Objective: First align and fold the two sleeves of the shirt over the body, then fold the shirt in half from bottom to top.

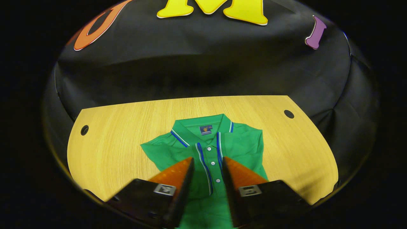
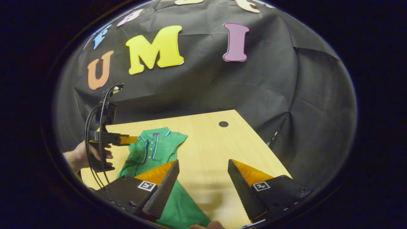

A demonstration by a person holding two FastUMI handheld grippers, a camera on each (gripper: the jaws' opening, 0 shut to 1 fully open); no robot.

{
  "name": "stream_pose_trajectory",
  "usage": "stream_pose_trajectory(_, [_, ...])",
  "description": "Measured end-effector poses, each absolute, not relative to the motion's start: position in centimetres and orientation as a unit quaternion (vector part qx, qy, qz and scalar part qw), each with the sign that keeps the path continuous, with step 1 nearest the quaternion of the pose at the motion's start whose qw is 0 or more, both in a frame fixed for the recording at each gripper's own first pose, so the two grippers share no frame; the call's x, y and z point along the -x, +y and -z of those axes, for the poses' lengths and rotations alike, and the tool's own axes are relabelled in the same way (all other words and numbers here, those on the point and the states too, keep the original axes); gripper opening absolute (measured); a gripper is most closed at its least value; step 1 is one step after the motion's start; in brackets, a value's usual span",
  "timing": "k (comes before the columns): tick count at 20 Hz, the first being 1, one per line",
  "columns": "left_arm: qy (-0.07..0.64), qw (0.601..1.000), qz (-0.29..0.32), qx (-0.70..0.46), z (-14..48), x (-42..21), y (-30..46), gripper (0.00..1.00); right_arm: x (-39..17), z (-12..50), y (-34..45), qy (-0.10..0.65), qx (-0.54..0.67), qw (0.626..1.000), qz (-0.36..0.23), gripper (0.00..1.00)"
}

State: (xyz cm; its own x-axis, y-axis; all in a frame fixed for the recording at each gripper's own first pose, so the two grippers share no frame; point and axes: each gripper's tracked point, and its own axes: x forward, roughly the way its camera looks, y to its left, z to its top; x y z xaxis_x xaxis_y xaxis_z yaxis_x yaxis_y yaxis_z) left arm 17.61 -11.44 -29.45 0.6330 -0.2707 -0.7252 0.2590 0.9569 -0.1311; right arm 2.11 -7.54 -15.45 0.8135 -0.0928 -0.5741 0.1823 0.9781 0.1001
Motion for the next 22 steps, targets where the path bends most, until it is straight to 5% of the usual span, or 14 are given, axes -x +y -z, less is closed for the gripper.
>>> stream_pose_trajectory(2, [0.394,0.909,0.134,0.017,29.2,-17.6,-11.0,1.0,-2.1,15.2,-7.1,0.295,-0.074,0.95,0.068,0.93])
stream_pose_trajectory(16, [0.315,0.945,0.077,0.033,19.1,-8.2,-2.8,1.0,-1.9,13.5,-2.9,0.279,-0.014,0.96,-0.025,0.96])
stream_pose_trajectory(22, [0.324,0.943,0.082,-0.001,19.7,-0.9,-0.9,1.0,1.7,15.7,-4.4,0.313,0.026,0.947,-0.063,0.96])
